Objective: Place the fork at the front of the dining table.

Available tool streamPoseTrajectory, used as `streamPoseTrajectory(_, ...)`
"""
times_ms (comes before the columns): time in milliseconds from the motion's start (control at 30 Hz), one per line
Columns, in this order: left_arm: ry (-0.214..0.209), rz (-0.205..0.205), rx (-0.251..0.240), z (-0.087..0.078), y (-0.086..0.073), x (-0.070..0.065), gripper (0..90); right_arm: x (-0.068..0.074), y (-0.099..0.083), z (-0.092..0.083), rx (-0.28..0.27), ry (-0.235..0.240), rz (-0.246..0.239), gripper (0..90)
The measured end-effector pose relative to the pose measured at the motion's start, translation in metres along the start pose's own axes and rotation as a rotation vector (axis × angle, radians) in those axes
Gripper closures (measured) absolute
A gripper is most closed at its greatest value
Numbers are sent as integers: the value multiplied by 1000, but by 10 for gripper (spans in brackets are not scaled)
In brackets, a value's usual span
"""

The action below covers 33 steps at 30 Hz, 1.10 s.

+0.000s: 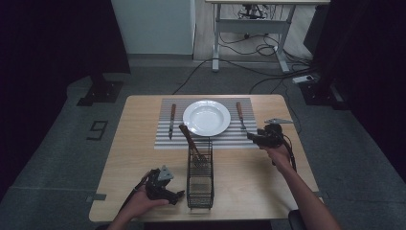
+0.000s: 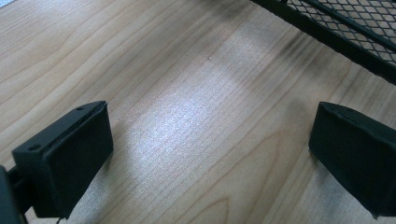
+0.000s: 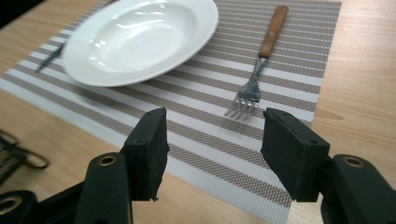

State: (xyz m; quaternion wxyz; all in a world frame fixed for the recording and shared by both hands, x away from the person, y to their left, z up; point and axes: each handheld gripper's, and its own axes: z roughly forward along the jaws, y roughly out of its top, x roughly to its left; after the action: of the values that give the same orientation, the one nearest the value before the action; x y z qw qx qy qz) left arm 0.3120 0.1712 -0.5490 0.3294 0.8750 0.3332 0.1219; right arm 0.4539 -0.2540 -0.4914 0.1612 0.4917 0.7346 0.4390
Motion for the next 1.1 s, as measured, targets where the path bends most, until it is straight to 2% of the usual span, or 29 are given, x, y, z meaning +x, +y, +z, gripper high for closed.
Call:
streamPoseTrajectory(200, 0, 0, 0, 0, 0, 0, 0, 12, -7, -22, -25, 53, -29, 403)
streamPoseTrajectory(300, 0, 0, -1, 0, 0, 0, 0, 23, -13, -36, -37, 95, -50, 395)
streamPoseTrajectory(333, 0, 0, 0, 0, 0, 0, 0, 23, -13, -36, -37, 95, -50, 395)
streamPoseTrajectory(567, 0, 0, -1, 0, 0, 0, 0, 47, -26, -49, -33, 163, -89, 378)
streamPoseTrajectory(767, 0, 0, 0, 0, 0, 0, 0, 56, -42, -47, 14, 189, -108, 376)
streamPoseTrajectory(1100, 1, -1, -1, 0, 0, 0, 0, 55, -43, -40, 29, 179, -104, 372)
